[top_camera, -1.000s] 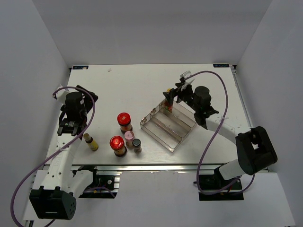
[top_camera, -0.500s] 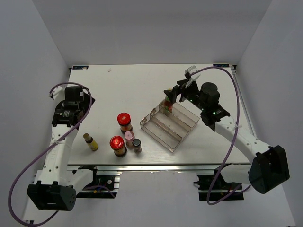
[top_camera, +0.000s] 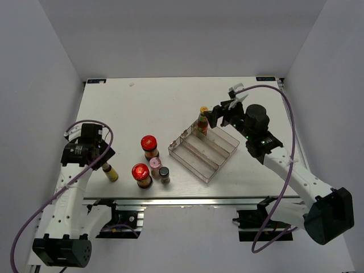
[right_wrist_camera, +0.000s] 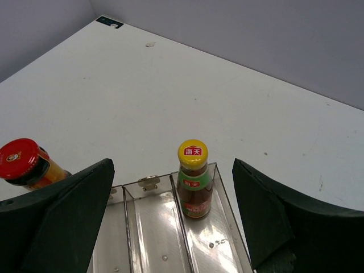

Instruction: Organize the condiment bottles

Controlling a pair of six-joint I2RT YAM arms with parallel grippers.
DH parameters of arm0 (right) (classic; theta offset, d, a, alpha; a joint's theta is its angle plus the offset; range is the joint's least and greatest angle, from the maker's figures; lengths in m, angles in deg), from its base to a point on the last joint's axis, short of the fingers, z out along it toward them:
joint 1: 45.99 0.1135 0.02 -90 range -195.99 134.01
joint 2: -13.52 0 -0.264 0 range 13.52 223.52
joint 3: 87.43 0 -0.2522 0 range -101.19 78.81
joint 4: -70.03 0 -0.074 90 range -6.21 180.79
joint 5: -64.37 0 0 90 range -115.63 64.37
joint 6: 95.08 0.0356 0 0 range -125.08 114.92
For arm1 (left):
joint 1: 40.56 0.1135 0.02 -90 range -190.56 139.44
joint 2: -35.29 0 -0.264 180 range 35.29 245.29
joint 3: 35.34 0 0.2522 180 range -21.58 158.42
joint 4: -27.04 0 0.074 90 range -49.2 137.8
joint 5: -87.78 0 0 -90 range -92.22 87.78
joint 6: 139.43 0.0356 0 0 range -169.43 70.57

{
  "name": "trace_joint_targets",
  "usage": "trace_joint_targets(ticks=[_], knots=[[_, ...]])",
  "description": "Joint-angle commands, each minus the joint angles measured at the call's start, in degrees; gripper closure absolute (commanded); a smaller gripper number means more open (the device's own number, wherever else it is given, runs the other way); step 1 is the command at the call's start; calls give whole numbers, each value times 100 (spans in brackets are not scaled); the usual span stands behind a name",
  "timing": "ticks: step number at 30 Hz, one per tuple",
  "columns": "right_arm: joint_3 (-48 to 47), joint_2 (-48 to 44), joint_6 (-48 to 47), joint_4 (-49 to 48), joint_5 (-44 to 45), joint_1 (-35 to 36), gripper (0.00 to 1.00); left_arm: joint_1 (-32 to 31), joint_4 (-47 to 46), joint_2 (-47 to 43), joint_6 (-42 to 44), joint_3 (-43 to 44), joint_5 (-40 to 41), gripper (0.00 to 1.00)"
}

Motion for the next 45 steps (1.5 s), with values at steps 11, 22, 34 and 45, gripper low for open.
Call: trace_joint_targets(ticks=[11,22,34,45], knots=[[326,-395,18,4,466,3,11,6,-412,276,421,-550,-342,13],[485,-650,71,30,528,-5,11,7,-571,497,579,-612,-272,43],[608,-764,88,12,528,3,11,7,-448,488,747,-129,-219,92],[818,-905,264,-215,940,3,11,6,-817,330,1159,961,-1035,100]])
